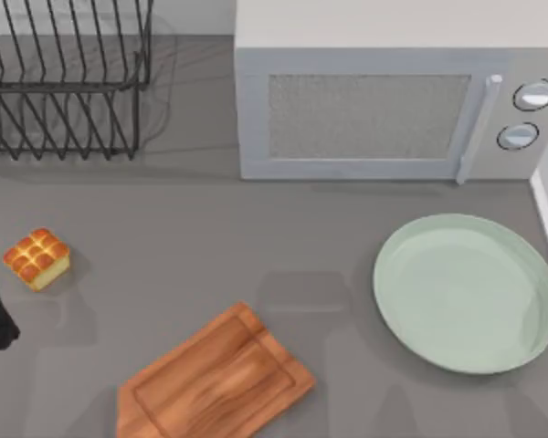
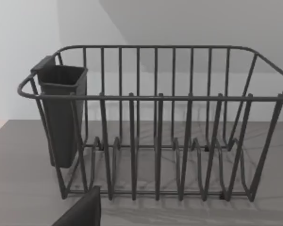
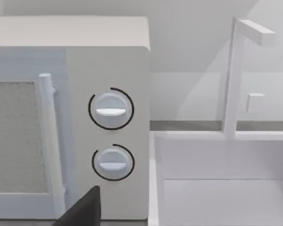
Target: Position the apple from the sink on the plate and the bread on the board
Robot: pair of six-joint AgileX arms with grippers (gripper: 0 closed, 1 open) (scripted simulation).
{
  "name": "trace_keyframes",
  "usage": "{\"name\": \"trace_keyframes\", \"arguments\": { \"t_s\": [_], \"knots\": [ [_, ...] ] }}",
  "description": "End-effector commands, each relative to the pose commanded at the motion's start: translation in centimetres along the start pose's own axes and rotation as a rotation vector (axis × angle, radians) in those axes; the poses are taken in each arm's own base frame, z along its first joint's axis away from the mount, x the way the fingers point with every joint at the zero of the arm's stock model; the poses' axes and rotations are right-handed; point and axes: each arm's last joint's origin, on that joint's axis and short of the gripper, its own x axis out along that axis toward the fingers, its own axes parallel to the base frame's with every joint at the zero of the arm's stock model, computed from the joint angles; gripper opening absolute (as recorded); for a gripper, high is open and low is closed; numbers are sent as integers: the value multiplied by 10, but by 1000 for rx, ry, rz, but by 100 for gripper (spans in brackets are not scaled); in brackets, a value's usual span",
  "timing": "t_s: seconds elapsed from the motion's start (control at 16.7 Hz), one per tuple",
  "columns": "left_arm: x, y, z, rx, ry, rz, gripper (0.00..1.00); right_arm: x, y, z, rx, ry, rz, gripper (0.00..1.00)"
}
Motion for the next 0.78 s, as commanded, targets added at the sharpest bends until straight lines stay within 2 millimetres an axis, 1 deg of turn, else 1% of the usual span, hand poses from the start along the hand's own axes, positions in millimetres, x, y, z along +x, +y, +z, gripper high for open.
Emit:
{"name": "trace_keyframes", "arguments": {
  "t_s": [0.54, 0.66, 0.78],
  "knots": [
    [0, 0, 0, 0, 0, 0, 100, 0, 0, 0, 0, 0, 0, 100],
    [0, 0, 0, 0, 0, 0, 100, 0, -1, 5, -5, 22, -5, 100],
    [0, 0, 0, 0, 0, 0, 100, 2, -2, 17, -16, 76, -17, 100]
  ]
}}
